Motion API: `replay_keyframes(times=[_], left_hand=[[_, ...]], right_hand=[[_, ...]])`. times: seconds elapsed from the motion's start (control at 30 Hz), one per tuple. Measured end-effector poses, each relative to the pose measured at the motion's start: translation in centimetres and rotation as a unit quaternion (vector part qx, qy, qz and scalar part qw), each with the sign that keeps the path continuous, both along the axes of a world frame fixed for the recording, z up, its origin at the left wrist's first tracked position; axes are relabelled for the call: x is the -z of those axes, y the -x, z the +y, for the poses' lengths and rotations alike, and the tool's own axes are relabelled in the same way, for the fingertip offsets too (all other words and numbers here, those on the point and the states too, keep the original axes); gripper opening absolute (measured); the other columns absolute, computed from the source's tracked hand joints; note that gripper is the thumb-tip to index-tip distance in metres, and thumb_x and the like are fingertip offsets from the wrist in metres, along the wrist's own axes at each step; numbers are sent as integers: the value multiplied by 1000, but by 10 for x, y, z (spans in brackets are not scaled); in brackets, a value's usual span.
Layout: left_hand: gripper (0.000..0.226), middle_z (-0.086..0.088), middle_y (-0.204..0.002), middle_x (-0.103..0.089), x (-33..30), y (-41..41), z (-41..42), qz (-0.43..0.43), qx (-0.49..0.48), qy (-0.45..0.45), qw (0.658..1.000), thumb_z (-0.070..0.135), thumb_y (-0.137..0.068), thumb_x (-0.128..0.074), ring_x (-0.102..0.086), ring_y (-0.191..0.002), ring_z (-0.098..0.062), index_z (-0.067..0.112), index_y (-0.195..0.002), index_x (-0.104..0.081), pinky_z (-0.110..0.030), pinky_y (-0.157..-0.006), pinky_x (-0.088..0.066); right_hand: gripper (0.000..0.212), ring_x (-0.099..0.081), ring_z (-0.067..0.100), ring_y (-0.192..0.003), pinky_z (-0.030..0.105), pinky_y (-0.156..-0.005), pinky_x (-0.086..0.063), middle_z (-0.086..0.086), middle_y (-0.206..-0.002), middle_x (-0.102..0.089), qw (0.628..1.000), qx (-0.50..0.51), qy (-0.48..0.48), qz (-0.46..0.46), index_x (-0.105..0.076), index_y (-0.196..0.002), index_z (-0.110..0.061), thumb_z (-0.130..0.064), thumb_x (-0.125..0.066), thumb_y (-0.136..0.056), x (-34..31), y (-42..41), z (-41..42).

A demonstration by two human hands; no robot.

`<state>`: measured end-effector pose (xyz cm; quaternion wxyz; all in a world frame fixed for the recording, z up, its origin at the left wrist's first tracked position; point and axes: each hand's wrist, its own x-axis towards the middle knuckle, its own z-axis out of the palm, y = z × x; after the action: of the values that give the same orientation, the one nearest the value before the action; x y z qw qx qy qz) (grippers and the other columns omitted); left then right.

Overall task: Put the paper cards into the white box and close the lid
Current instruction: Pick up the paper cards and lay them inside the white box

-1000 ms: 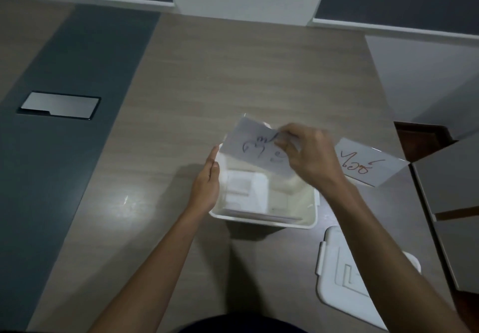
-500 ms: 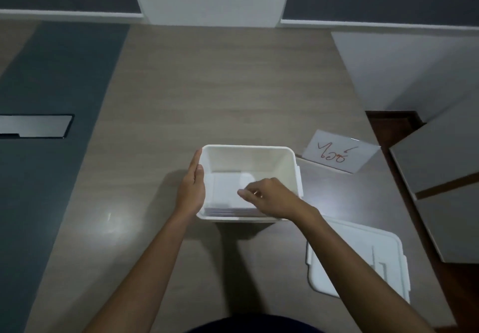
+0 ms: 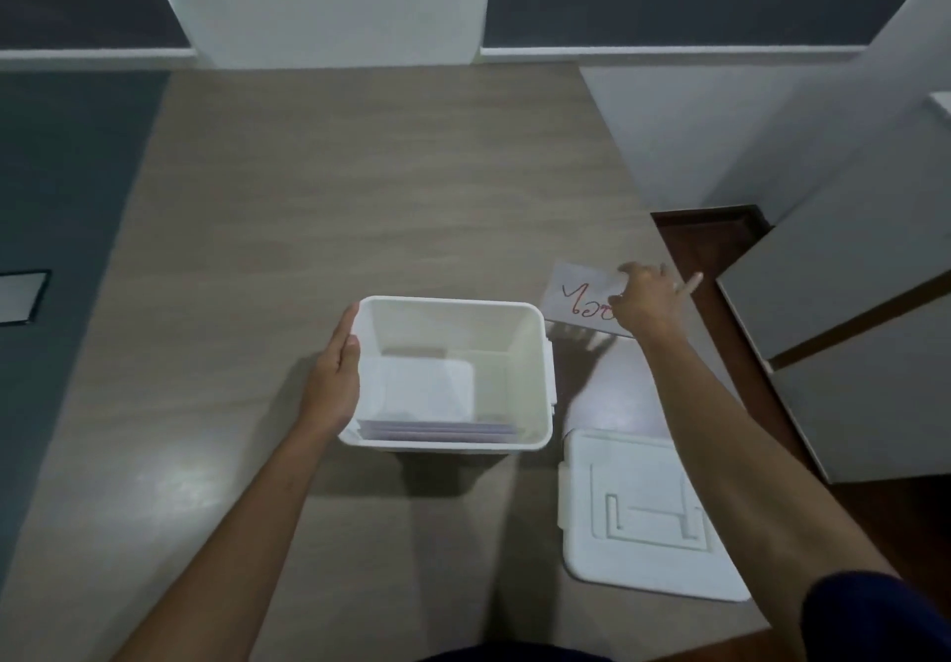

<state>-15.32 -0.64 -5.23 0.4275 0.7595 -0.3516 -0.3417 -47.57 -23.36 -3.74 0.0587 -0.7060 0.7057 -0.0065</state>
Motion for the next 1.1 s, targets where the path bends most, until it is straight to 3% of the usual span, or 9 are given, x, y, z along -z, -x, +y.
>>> replay_keyframes(times=[0.07,0.1,0.17,0.33,0.47,0.6,0.8,0.93,1.1], left_hand=[[45,20,-136,-42,1,1,-2,6,0,2,1000,25,-103,-31,-37,-126,0,36,-146,-36,-18,-103,-25],[45,21,-136,-42,1,2,-2,12,-1,6,1000,24,-103,-31,-37,-127,0,37,-146,-36,-18,-104,-25],[45,20,-137,-42,1,3,-4,14,-1,9,1000,24,-103,-31,-38,-127,-1,36,-146,-37,-19,-104,-26],[45,18,-138,-43,2,4,-7,25,-6,5,1000,25,-103,-32,-39,-126,0,38,-145,-37,-19,-104,-26],[44,14,-144,-45,6,2,-8,37,-16,2,999,30,-102,-34,-42,-134,-11,37,-145,-37,-23,-106,-29],[45,-6,-144,-51,8,3,-8,35,-35,-31,998,26,-102,-33,-50,-129,-28,33,-147,-34,-28,-101,-39],[45,5,-150,-42,6,2,-1,46,-46,14,998,27,-103,-30,-39,-126,-3,40,-146,-35,-18,-101,-25],[45,7,-150,-42,5,2,1,44,-51,8,998,29,-102,-30,-38,-121,0,41,-145,-36,-18,-100,-26],[45,5,-151,-42,6,4,0,22,-44,7,999,31,-102,-28,-41,-136,-16,42,-145,-35,-21,-100,-27]], right_hand=[[21,-61,32,-110,56,-110,-29,12,-101,-72,998,-23,7,-63,-64,-105,-21,-13,-68,-85,5,9,-4],[17,-66,31,-98,43,-93,-48,12,-96,-73,992,-31,1,-122,-66,-98,-23,-11,-66,-87,5,9,-3],[13,-68,29,-82,25,-59,-45,13,-93,-75,981,-54,11,-187,-70,-98,-17,-10,-66,-88,-3,0,4],[13,-68,31,-84,35,-65,-48,7,-95,-75,926,-156,185,-289,-71,-99,-13,-18,-67,-88,-62,-60,39],[13,-69,23,-84,33,-73,-53,5,-96,-75,861,-291,218,-355,-72,-97,-11,-15,-70,-86,-112,-100,94],[14,-70,22,-85,33,-74,-56,4,-95,-76,869,-350,129,-323,-73,-98,-11,-13,-71,-85,-99,-117,138],[15,-66,24,-91,35,-71,-51,1,-102,-74,927,-305,-3,-218,-70,-104,-17,-18,-64,-90,-63,-106,152],[23,-65,26,-90,38,-75,-51,3,-99,-74,901,-351,-188,-174,-72,-101,-23,-36,-54,-96,-40,-112,167],[49,-46,24,-67,36,-65,-37,-7,-55,-46,892,-343,-245,-159,-42,-55,-33,-49,-34,-101,-33,-114,177]])
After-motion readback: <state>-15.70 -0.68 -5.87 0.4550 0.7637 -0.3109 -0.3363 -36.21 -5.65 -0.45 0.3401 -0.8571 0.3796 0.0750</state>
